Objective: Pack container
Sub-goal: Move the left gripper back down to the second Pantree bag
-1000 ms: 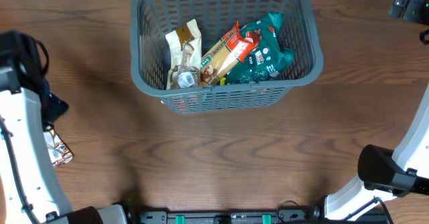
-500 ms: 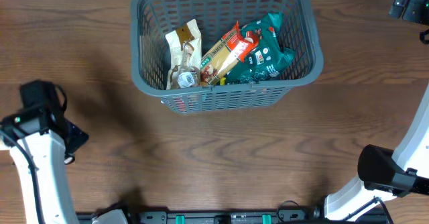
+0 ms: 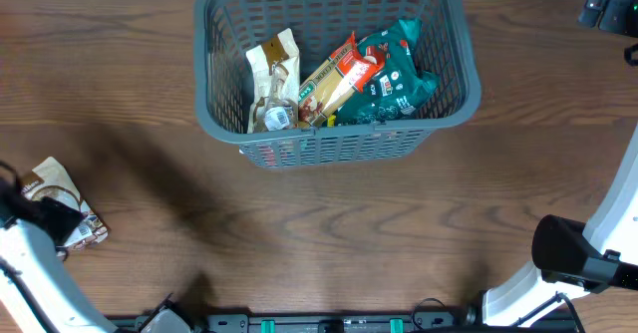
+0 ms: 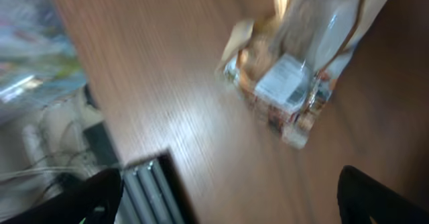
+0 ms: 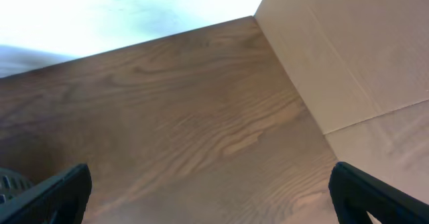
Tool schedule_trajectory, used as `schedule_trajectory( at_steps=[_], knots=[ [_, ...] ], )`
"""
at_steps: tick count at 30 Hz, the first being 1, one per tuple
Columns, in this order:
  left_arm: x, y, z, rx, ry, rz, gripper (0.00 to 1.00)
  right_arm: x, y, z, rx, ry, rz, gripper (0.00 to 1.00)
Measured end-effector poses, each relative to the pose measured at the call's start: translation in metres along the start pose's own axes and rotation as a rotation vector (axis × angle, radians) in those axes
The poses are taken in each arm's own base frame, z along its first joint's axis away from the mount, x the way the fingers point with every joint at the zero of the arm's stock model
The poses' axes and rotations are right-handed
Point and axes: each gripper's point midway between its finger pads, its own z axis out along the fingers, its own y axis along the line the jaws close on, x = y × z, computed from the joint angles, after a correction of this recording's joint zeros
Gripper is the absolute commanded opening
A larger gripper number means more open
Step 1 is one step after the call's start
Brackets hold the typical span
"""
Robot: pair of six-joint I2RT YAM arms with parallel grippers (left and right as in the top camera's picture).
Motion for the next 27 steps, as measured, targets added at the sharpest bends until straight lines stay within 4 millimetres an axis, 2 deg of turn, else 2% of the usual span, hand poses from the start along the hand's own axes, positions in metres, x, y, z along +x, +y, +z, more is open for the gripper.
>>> schedule_trajectory(
  at_steps=[3,6,11,16,19,27],
  knots=[
    [-0.012,-0.004,0.007,0.066,-0.016,0.017,0.91,0.0,0.0,0.0,0.0,0.0,0.0,0.99],
    [-0.013,-0.011,0.019,0.103,0.017,0.072,0.91,0.0,0.0,0.0,0.0,0.0,0.0,0.99],
    [-0.005,-0.025,0.054,0.141,0.132,0.171,0.92,0.0,0.0,0.0,0.0,0.0,0.0,0.99],
    [-0.002,-0.043,0.075,0.217,0.179,0.237,0.92,0.0,0.0,0.0,0.0,0.0,0.0,0.99],
    [-0.007,-0.05,0.081,0.248,0.161,0.265,0.92,0.0,0.0,0.0,0.0,0.0,0.0,0.99],
    [-0.026,-0.058,0.082,0.277,0.073,0.313,0.92,0.0,0.0,0.0,0.0,0.0,0.0,0.99]
  ],
)
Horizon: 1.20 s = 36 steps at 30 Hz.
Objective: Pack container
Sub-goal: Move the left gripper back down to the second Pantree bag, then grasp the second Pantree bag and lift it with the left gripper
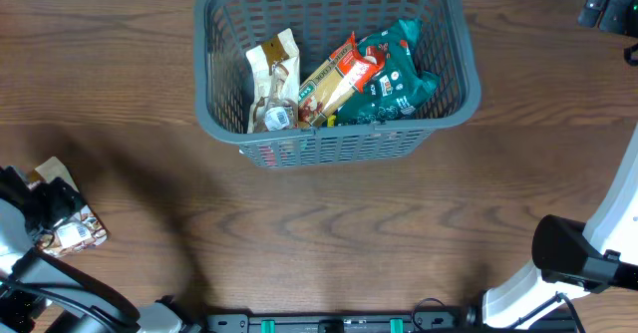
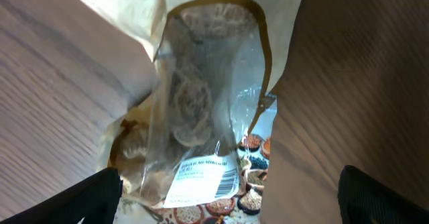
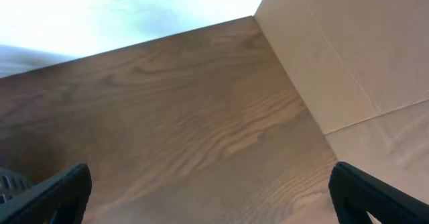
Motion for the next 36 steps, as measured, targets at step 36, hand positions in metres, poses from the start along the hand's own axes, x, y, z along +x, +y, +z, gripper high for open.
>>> schedule_trajectory(
  at_steps=[36],
  knots=[
    [-0.004,0.001,0.065,0.032,0.062,0.023,0.87,0.0,0.0,0.0,0.0,0.0,0.0,0.99]
  ],
)
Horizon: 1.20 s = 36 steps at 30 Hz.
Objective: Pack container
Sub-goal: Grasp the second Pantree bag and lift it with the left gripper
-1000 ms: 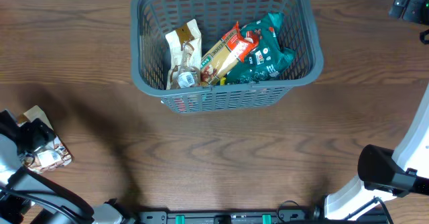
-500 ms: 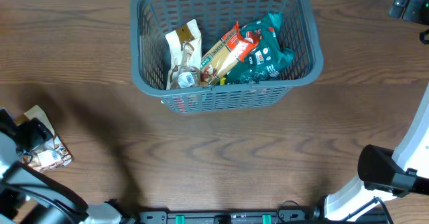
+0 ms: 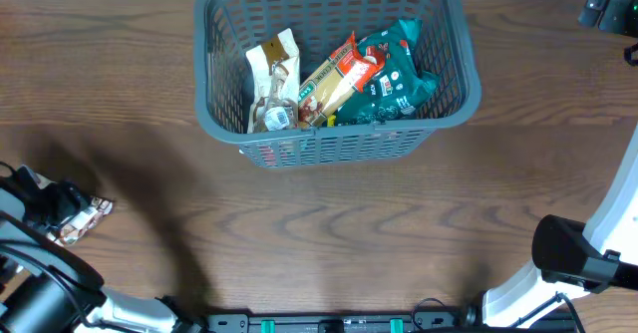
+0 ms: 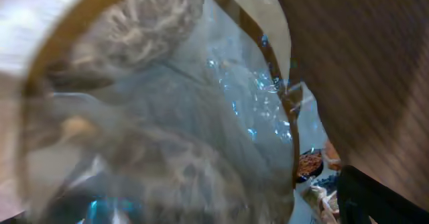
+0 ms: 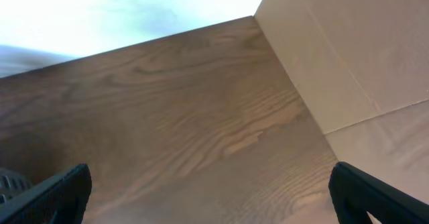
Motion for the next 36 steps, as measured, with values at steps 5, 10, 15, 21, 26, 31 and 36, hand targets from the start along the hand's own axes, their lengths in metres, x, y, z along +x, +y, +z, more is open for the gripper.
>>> schedule_trajectory(
  at_steps=[5,10,15,21,26,31,36],
  knots=[
    [-0.004,-0.003,0.006,0.028,-0.008,-0.001,0.19,0.0,0.0,0.0,0.0,0.0,0.0,1.0],
    [-0.01,-0.008,0.004,0.063,-0.032,-0.031,0.06,0.0,0.0,0.0,0.0,0.0,0.0,0.99],
    [-0.011,-0.014,0.004,0.098,-0.034,-0.107,0.06,0.0,0.0,0.0,0.0,0.0,0.0,0.99],
    [-0.01,-0.033,0.0,0.207,-0.024,-0.175,0.06,0.0,0.0,0.0,0.0,0.0,0.0,0.99],
    [-0.006,-0.046,-0.024,0.248,-0.008,-0.2,0.06,0.0,0.0,0.0,0.0,0.0,0.0,0.99],
    [-0.039,-0.063,-0.093,0.268,-0.162,-0.145,0.06,0.0,0.0,0.0,0.0,0.0,0.0,0.99],
    [-0.064,-0.089,-0.181,0.296,-0.347,-0.083,0.06,0.0,0.0,0.0,0.0,0.0,0.0,0.99]
  ],
)
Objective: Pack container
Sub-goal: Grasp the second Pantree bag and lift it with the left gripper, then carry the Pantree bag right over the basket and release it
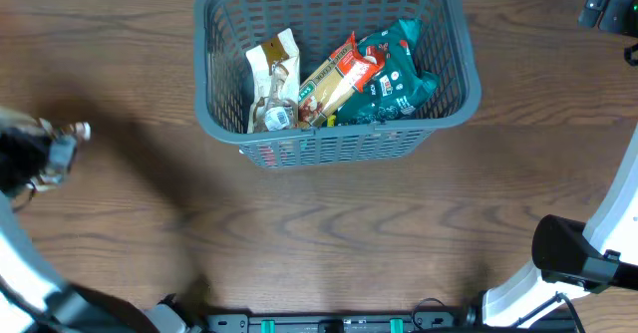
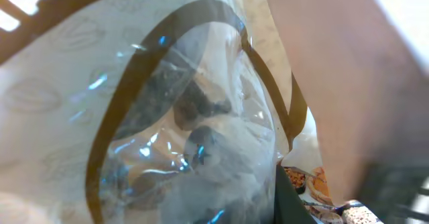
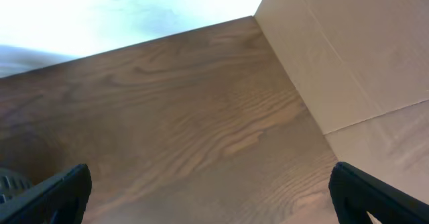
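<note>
The grey plastic basket [image 1: 334, 144] stands at the table's far middle. It holds a beige snack bag [image 1: 272, 79], a red and tan packet [image 1: 339, 77] and a teal bag [image 1: 396, 71]. At the far left edge my left gripper [image 1: 38, 156] is shut on another beige snack bag [image 1: 72, 132], held off the table. That bag's clear window [image 2: 194, 137] fills the left wrist view. My right gripper [image 3: 214, 190] is open over bare wood with nothing between its fingers [image 3: 60, 190].
The right arm's base [image 1: 573, 258] sits at the front right corner. A cardboard wall [image 3: 348, 56] stands beside the table's edge in the right wrist view. A dark fixture is at the far right corner.
My left gripper has moved from the front left of the table toward the far side, along the left edge, carrying the snack bag up off the wood. The right arm has not moved.
The snack bag lay on the table at the front left with my left gripper beside it. Then the gripper stood over the bag, then close down on it. Now the bag is held, lifted and farther back along the left edge.
</note>
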Tool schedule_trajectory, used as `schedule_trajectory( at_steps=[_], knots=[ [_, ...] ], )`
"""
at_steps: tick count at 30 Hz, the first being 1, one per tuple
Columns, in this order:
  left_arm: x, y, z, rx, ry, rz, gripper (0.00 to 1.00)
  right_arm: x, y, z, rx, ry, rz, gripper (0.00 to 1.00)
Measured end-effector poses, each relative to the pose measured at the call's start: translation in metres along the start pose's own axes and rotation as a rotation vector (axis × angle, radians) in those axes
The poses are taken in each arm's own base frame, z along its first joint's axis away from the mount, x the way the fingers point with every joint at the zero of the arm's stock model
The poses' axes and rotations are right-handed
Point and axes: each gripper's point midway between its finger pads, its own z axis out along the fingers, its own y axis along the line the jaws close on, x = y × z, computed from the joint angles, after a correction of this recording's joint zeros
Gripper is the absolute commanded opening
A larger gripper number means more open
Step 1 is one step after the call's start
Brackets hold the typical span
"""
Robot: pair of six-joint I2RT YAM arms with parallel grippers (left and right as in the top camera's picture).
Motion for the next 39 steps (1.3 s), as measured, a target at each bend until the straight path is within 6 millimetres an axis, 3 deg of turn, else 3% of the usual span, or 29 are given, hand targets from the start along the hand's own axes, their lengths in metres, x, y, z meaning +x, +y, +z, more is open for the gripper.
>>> schedule_trajectory(
  at_steps=[3,8,15,20,24,30,34,39],
  knots=[
    [-0.015,-0.04,-0.035,0.048,-0.073,0.066,0.06,0.0,0.0,0.0,0.0,0.0,0.0,0.99],
    [-0.023,-0.111,-0.074,0.156,-0.142,0.205,0.06,0.0,0.0,0.0,0.0,0.0,0.0,0.99],
    [-0.013,-0.21,-0.109,0.354,-0.202,0.394,0.06,0.0,0.0,0.0,0.0,0.0,0.0,0.99],
    [0.005,-0.267,-0.127,0.496,-0.231,0.492,0.06,0.0,0.0,0.0,0.0,0.0,0.0,0.99],
    [0.029,-0.304,-0.137,0.594,-0.221,0.566,0.06,0.0,0.0,0.0,0.0,0.0,0.0,0.99],
    [0.059,-0.34,-0.148,0.7,-0.201,0.645,0.06,0.0,0.0,0.0,0.0,0.0,0.0,0.99],
    [0.084,-0.364,-0.143,0.758,-0.153,0.696,0.06,0.0,0.0,0.0,0.0,0.0,0.0,0.99],
    [0.117,-0.393,-0.122,0.819,-0.071,0.761,0.06,0.0,0.0,0.0,0.0,0.0,0.0,0.99]
  ],
)
